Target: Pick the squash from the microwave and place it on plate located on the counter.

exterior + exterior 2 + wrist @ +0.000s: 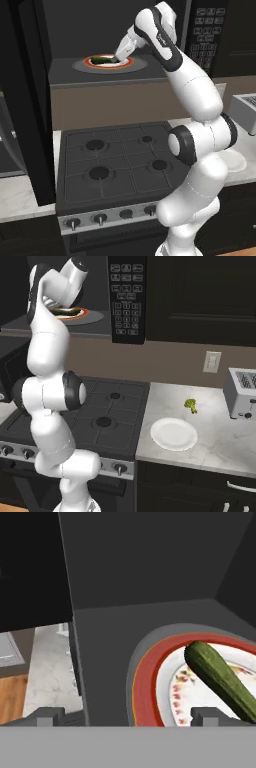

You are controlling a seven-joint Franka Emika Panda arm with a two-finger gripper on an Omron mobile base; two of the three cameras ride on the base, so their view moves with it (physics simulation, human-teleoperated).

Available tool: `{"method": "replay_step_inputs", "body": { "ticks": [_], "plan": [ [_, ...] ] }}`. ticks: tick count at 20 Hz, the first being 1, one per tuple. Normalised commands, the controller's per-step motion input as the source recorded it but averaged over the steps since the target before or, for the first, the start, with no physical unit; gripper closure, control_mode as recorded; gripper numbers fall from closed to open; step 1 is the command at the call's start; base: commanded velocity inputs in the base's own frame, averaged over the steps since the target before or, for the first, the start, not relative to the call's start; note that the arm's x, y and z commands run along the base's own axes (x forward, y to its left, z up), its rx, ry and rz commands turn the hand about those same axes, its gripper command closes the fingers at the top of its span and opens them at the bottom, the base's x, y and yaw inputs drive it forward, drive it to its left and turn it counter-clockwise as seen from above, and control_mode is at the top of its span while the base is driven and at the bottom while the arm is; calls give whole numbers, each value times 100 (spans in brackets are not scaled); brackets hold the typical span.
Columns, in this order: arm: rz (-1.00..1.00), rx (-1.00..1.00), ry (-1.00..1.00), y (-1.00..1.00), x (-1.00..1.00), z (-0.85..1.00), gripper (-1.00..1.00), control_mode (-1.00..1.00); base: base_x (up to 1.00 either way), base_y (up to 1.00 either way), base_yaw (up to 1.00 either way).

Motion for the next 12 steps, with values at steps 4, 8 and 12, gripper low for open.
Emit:
{"method": "replay_step_inputs", "body": {
  "ticks": [4,8,12],
  "plan": [
    [0,0,1,6,47,-5,-100,-100,0,0,0],
    [0,0,0,1,55,-13,-100,-100,0,0,0],
    [0,0,10,0,48,-12,-100,-100,0,0,0]
  ]
}}
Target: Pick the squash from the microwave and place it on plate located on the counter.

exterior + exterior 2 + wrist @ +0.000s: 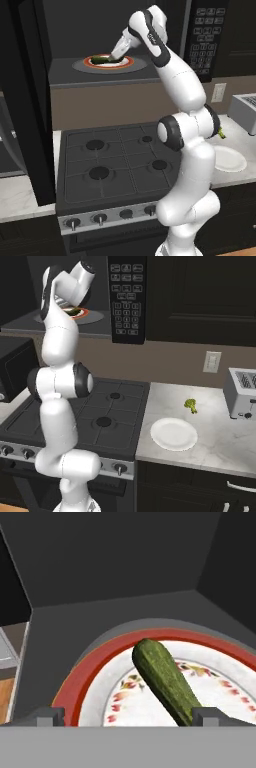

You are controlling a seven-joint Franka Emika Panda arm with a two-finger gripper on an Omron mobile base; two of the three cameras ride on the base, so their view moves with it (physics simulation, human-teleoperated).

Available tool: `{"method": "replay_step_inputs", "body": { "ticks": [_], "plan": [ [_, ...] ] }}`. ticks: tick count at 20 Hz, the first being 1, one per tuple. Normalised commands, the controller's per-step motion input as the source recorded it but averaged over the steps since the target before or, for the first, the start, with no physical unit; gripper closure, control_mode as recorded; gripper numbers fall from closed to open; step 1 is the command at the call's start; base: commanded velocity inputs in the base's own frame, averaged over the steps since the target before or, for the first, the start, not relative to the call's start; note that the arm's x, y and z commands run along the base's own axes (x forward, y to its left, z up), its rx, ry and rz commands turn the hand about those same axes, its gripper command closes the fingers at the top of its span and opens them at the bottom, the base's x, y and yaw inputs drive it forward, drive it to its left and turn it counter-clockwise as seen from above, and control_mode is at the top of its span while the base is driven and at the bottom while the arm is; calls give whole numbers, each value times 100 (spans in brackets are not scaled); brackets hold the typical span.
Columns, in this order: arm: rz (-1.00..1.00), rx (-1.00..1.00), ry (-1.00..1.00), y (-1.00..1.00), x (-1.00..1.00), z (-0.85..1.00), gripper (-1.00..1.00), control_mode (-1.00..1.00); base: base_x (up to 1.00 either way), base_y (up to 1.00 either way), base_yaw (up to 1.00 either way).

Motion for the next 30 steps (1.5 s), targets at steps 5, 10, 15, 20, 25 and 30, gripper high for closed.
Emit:
{"method": "replay_step_inputs", "body": {
  "ticks": [5,10,15,20,25,30],
  "plan": [
    [0,0,5,1,37,-2,-100,-100,0,0,0],
    [1,0,0,1,33,-2,-100,-100,0,0,0],
    [7,0,0,0,9,-17,-100,-100,0,0,0],
    [13,0,0,0,1,-17,-100,-100,0,0,0],
    [10,0,0,5,18,-31,-100,-100,0,0,0],
    [6,-1,0,21,20,-36,100,-100,0,0,0]
  ]
}}
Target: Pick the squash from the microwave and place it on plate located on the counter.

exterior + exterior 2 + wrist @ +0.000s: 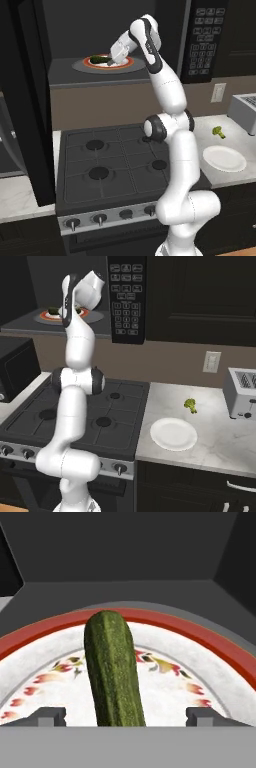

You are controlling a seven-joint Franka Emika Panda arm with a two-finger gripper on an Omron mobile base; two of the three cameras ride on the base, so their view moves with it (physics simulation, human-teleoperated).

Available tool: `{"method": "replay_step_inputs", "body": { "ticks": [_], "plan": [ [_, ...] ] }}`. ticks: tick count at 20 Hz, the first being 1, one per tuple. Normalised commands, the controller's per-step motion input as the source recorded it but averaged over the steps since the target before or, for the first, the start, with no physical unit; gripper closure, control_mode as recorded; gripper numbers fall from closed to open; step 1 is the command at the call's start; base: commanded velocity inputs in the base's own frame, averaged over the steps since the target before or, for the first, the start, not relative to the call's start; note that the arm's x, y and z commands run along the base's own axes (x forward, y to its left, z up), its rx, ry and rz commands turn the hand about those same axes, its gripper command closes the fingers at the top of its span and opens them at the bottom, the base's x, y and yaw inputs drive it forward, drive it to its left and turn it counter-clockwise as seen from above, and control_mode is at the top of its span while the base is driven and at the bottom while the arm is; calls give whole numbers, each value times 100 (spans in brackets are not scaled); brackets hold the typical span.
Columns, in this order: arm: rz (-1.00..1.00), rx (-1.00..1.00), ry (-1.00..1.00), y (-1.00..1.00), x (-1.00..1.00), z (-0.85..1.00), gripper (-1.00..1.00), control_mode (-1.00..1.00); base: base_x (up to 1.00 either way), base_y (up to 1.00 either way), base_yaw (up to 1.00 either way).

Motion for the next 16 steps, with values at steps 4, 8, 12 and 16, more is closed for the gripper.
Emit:
{"method": "replay_step_inputs", "body": {
  "ticks": [4,8,12,16],
  "plan": [
    [1,0,0,3,2,-1,100,-100,0,0,0],
    [0,0,0,0,0,0,100,-100,0,0,0],
    [0,0,-7,0,-12,-2,100,-100,0,0,0],
    [-8,0,-14,0,-55,-7,100,-100,0,0,0]
  ]
}}
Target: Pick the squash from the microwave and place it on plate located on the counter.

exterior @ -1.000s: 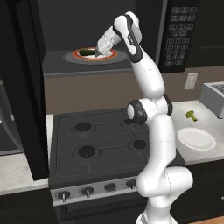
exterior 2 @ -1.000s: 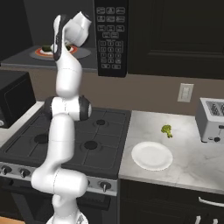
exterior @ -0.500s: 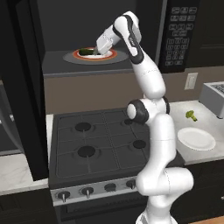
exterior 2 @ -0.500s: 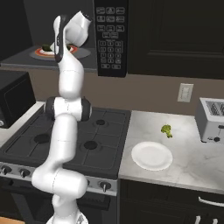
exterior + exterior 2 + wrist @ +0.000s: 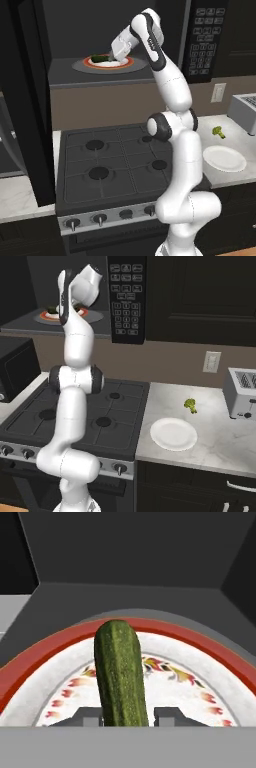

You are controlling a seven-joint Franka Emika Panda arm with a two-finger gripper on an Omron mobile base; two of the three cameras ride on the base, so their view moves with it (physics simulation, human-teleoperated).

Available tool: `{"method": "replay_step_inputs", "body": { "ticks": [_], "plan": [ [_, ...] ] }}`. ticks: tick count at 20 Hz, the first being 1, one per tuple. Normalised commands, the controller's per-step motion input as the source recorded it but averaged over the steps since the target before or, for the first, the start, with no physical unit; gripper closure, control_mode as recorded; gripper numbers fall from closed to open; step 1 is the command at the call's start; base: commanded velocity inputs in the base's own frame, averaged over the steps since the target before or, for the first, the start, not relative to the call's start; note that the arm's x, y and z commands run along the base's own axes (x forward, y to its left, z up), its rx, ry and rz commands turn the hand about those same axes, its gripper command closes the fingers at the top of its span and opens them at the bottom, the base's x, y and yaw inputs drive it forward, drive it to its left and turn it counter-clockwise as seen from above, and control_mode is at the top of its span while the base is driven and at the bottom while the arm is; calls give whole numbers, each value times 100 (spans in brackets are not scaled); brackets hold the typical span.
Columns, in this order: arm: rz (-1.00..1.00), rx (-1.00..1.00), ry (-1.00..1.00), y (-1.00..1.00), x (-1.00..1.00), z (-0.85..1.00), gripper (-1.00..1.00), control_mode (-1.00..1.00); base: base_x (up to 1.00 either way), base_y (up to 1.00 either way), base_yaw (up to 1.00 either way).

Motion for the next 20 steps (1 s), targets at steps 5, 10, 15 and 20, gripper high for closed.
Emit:
{"method": "replay_step_inputs", "body": {
  "ticks": [5,10,15,20],
  "plan": [
    [-22,0,-21,5,-98,8,100,-100,0,0,0],
    [-41,2,-13,6,-100,-23,100,-100,0,0,0],
    [-51,16,-8,14,-100,-68,100,-100,0,0,0],
    [-48,19,-17,30,-68,-74,100,-100,0,0,0]
  ]
}}
